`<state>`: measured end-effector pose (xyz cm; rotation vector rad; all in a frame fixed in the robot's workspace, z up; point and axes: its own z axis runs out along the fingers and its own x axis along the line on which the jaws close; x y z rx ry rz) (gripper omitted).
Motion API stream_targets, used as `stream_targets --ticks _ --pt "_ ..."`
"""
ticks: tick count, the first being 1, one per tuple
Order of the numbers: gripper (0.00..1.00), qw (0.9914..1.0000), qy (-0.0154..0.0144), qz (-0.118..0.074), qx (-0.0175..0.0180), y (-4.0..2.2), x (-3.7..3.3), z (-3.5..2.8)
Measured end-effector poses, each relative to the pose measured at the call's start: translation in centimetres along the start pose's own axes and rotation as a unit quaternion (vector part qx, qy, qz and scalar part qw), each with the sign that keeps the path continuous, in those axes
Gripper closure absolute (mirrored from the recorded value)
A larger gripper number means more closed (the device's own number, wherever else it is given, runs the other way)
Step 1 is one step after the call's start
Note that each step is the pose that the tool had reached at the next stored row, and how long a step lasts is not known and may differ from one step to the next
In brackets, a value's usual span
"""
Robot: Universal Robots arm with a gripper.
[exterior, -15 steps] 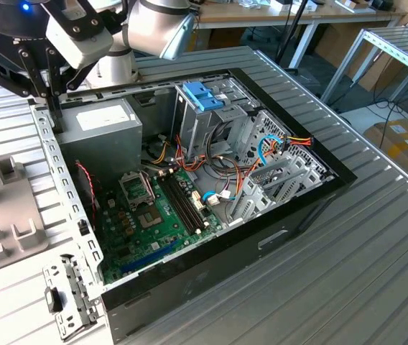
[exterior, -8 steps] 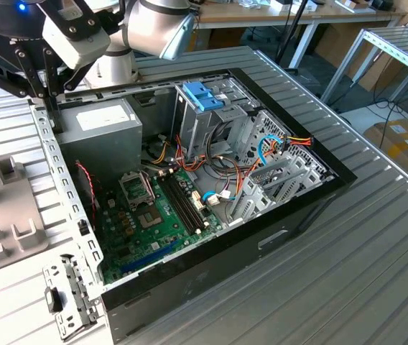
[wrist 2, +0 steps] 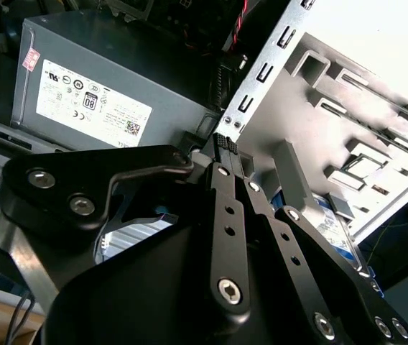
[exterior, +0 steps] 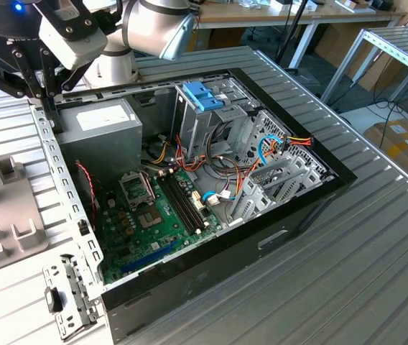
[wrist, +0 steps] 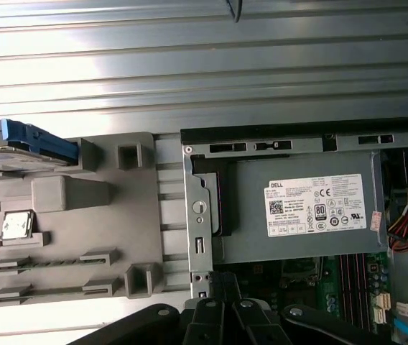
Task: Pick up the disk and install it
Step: 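Reach for the disk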
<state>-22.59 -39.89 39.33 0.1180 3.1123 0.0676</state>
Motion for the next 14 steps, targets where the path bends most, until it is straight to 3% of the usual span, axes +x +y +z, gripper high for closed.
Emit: stream_targets --ticks 14 --pt "0.89 1.00000 0.0000 0.000 0.0000 -0.05 0.59 -0.02"
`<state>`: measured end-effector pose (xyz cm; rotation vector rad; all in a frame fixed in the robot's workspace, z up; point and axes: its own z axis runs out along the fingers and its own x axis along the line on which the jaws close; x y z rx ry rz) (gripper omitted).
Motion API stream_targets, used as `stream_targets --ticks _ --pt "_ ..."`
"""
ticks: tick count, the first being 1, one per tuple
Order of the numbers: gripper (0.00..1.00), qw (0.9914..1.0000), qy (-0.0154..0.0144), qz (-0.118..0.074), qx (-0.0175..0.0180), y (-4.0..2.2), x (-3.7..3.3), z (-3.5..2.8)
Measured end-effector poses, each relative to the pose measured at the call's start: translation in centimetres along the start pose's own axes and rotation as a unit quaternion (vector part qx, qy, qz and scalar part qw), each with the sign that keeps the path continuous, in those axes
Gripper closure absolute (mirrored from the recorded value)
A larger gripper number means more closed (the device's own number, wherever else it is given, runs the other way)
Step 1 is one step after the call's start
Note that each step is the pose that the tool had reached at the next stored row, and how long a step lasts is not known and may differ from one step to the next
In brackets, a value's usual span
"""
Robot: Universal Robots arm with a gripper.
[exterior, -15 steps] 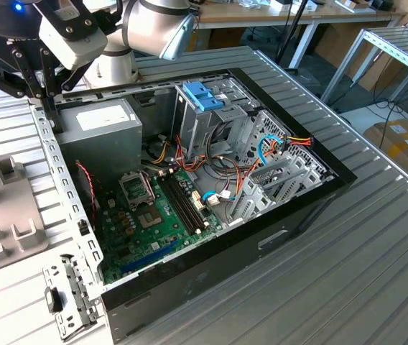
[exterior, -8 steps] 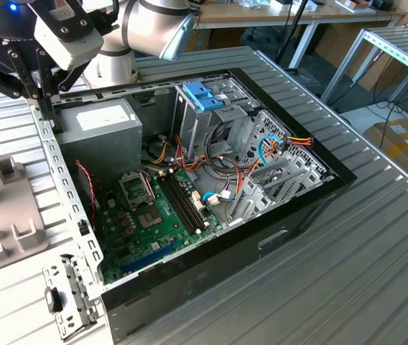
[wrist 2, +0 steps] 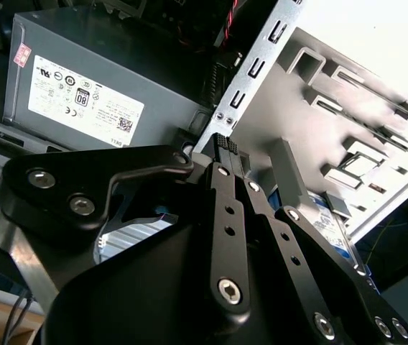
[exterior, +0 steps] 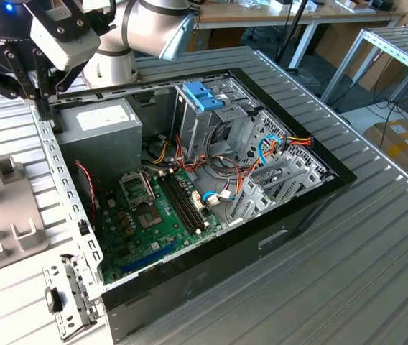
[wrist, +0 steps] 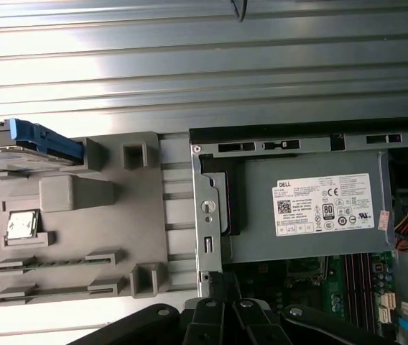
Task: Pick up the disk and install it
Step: 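Reach for the disk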
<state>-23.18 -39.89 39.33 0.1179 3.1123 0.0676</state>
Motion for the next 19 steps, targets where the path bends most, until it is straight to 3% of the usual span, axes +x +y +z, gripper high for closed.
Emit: stream_targets --ticks 19 --pt "0.89 1.00000 0.0000 0.000 0.0000 -0.06 0.81 -0.02"
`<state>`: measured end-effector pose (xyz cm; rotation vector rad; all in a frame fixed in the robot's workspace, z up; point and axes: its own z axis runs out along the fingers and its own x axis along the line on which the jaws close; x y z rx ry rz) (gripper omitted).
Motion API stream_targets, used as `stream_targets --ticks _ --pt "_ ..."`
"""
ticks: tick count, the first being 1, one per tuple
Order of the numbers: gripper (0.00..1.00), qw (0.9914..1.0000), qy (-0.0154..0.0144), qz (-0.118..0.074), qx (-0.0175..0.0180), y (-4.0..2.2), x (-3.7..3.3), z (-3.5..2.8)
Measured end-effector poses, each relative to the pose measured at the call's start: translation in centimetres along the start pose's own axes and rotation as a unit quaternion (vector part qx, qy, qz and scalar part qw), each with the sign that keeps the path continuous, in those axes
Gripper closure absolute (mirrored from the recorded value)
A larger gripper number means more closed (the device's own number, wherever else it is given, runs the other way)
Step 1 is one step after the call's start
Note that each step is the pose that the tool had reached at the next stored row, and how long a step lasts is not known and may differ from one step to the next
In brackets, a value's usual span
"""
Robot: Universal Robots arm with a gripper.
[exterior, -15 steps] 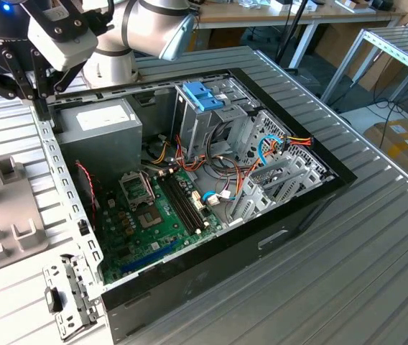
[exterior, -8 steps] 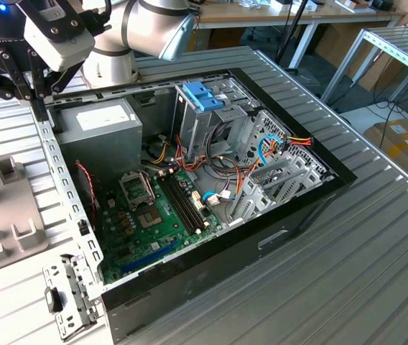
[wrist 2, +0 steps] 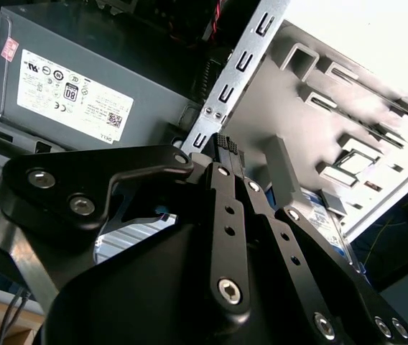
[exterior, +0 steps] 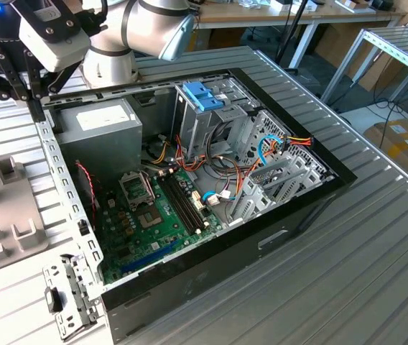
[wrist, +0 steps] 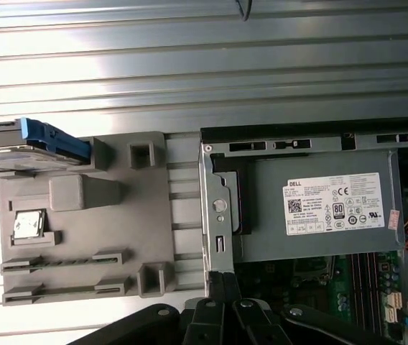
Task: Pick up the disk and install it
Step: 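Reach for the disk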
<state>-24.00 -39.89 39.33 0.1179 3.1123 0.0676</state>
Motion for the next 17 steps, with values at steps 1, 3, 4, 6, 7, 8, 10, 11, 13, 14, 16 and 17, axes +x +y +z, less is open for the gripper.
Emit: stream_targets --ticks 1,3,4,6,7,8,10,11,13,14,16,17 --pt "0.89 1.00000 0.0000 0.000 0.0000 0.00 0.04 0.00" --pt "0.89 1.00000 0.0000 0.000 0.0000 -0.01 0.10 0.00" --pt "0.89 1.00000 0.0000 0.000 0.0000 -0.01 0.14 0.00" --pt "0.89 1.00000 0.0000 0.000 0.0000 -0.02 0.22 0.00" --pt "0.89 1.00000 0.0000 0.000 0.0000 -0.02 0.26 -0.01" --pt "0.89 1.00000 0.0000 0.000 0.0000 -0.02 0.30 -0.01" --pt "0.89 1.00000 0.0000 0.000 0.0000 -0.03 0.47 -0.01" --pt "0.89 1.00000 0.0000 0.000 0.0000 -0.04 0.51 -0.01" --pt "0.89 1.00000 0.0000 0.000 0.0000 -0.05 0.61 -0.02" --pt "0.89 1.00000 0.0000 0.000 0.0000 -0.05 0.66 -0.02" --pt "0.89 1.00000 0.0000 0.000 0.0000 -0.06 0.84 -0.02" --pt "0.89 1.00000 0.0000 0.000 0.0000 -0.07 0.88 -0.02"
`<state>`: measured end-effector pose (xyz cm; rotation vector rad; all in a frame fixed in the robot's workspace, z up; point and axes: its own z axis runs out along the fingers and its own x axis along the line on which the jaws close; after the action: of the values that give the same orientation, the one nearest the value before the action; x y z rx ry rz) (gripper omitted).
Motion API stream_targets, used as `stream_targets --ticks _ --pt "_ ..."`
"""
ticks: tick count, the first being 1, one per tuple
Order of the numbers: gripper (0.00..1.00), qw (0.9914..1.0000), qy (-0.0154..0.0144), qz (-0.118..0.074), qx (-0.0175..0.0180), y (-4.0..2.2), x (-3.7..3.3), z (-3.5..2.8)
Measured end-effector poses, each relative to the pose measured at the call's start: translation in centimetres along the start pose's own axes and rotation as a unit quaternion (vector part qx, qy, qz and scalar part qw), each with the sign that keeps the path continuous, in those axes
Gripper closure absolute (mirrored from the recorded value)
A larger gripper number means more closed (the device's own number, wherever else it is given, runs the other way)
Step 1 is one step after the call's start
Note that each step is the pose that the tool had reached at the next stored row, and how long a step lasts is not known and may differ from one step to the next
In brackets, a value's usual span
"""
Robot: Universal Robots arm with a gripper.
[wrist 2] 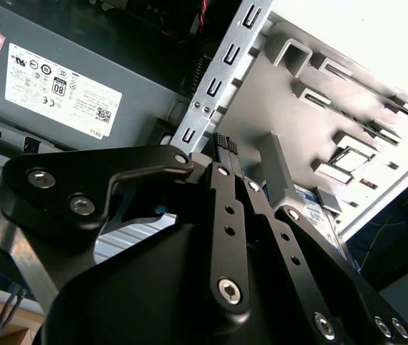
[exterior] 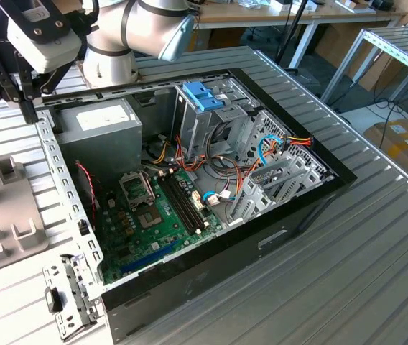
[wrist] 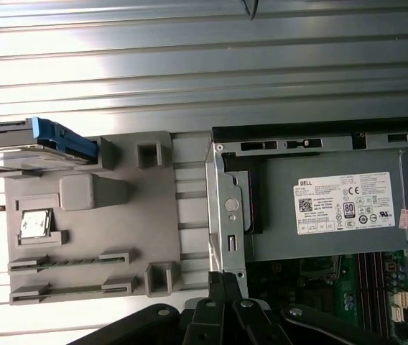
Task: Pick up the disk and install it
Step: 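Reach for the disk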
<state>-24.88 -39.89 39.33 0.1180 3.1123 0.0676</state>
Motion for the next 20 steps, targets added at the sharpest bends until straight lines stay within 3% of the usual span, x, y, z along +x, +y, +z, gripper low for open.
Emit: stream_targets --ticks 20 --pt "0.89 1.00000 0.0000 0.000 0.0000 -0.07 0.91 -0.03"
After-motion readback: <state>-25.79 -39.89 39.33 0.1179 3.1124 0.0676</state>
